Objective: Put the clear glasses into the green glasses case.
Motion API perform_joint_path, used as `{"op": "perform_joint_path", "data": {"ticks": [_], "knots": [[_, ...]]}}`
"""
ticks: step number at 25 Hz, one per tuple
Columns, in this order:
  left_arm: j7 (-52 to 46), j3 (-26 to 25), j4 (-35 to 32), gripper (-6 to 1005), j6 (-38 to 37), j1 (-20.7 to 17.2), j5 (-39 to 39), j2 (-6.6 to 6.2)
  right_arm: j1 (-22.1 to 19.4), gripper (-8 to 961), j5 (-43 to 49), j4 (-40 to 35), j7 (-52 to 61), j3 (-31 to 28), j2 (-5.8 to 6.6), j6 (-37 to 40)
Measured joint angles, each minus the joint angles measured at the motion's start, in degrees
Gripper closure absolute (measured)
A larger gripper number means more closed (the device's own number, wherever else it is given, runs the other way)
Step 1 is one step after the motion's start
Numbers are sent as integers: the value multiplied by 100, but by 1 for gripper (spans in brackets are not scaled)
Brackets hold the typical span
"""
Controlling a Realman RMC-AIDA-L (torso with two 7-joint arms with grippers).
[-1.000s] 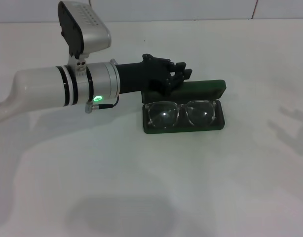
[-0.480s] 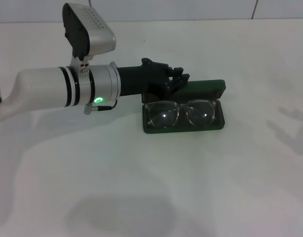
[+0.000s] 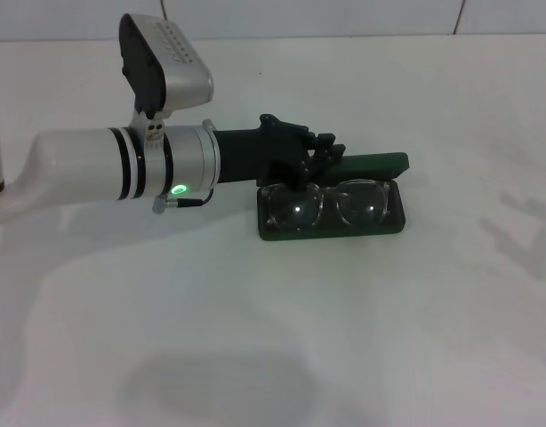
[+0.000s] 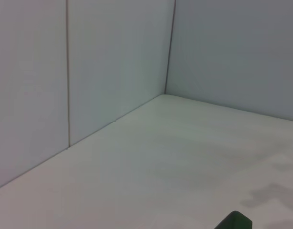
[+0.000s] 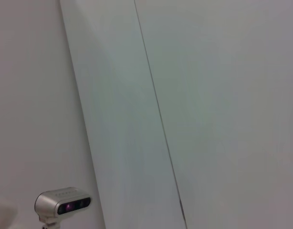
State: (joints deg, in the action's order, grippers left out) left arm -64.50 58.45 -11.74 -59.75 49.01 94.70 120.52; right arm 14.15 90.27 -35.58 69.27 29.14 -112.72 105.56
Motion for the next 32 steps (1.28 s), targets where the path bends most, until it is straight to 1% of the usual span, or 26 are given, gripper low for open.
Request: {"op": "perform_joint_path", "data": {"ticks": [5, 10, 16, 19, 22, 24, 27, 30, 32], "knots": [[45, 32, 2, 801, -18, -28, 15, 7, 0, 426, 0, -1, -2, 0, -5, -6], [74, 285, -21, 801, -12, -150, 66, 15, 0, 423, -2, -1, -5, -6, -13, -9], [387, 307, -26, 802, -274, -275, 25, 20, 0, 419, -9, -1, -17, -5, -14, -15], [512, 307, -46, 802, -526, -308, -179, 15, 0, 418, -12, -1, -19, -5, -13, -18], [549, 307, -152, 803, -917, -342, -365, -8, -22, 416, -12, -2, -19, -5, -6, -19], [469, 306, -399, 805, -1289, -466, -410, -20, -24, 415, -11, -2, -19, -4, -1, -24], [145, 302, -985, 784, -1972, -820, -417, -35, -4, 413, -10, -1, -19, 1, -1, -28], [-253, 279, -1410, 762, -2592, -1065, -417, -64, 0, 412, -8, -1, -17, 15, 4, -33], [-695, 213, -1631, 748, -3000, -1223, -416, -119, 29, 410, 0, -1, 0, 44, 2, -41]]}}
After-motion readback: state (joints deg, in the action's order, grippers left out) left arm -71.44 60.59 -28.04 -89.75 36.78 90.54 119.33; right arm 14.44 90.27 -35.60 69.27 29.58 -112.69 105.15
